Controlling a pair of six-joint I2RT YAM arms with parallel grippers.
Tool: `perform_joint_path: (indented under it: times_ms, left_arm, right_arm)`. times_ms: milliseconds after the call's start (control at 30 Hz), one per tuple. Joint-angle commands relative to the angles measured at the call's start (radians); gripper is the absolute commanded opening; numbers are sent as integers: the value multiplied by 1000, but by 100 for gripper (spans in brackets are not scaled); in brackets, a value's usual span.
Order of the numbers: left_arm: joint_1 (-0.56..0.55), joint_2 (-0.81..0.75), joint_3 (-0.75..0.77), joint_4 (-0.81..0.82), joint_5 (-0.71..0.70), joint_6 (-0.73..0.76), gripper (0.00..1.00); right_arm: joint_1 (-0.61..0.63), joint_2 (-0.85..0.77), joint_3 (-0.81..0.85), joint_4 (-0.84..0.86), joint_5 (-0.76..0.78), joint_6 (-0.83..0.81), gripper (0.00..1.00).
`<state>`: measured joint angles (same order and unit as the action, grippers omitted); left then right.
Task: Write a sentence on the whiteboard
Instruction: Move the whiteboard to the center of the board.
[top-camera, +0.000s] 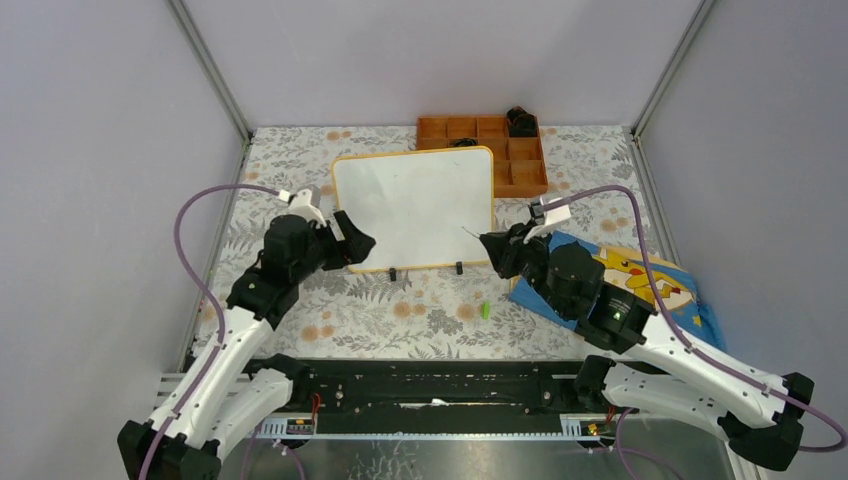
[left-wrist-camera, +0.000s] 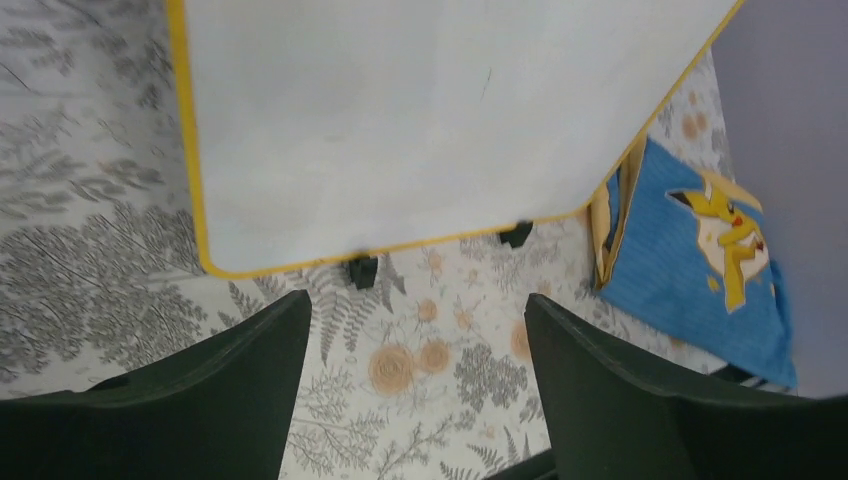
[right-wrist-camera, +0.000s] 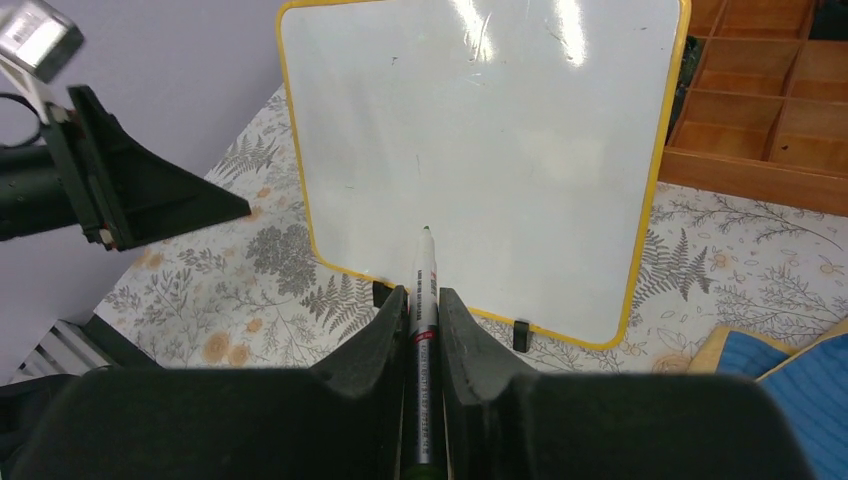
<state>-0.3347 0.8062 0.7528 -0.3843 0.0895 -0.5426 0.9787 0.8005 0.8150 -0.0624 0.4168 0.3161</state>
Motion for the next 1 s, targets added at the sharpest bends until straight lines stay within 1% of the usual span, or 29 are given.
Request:
perform_joint_path:
  times_ms: [0, 133, 267, 300, 333, 467, 533, 733, 967]
  left_arm:
    - [-37, -9, -82, 58, 112, -36, 84]
    - [-222, 1, -133, 56, -107, -56, 82]
    - [-423, 115, -134, 66, -317, -77, 81]
    - [-451, 146, -132, 72, -378, -82, 81]
    - [-467, 178, -133, 82, -408, -88, 81]
    - [-475, 292, -137, 131, -450, -114, 79]
    - [-479, 348, -140, 157, -461, -127, 75]
    - [-490, 429, -164, 258, -511, -183, 63]
    - [-504, 546, -143, 297, -603, -260, 60]
  right_arm:
    - [-5, -59, -25, 20, 18, 0, 0]
    - [-5, -97, -67, -3, 72, 6, 0]
    - [-5, -118, -88, -24, 102, 7, 0]
    - [-6, -122, -89, -30, 107, 8, 0]
    - [-6, -125, -89, -35, 108, 8, 0]
    - [-5, -138, -84, -51, 114, 9, 0]
    - [-5, -146, -80, -62, 119, 8, 0]
    - [-5, -167, -77, -77, 123, 6, 0]
    - [-5, -183, -84, -80, 113, 19, 0]
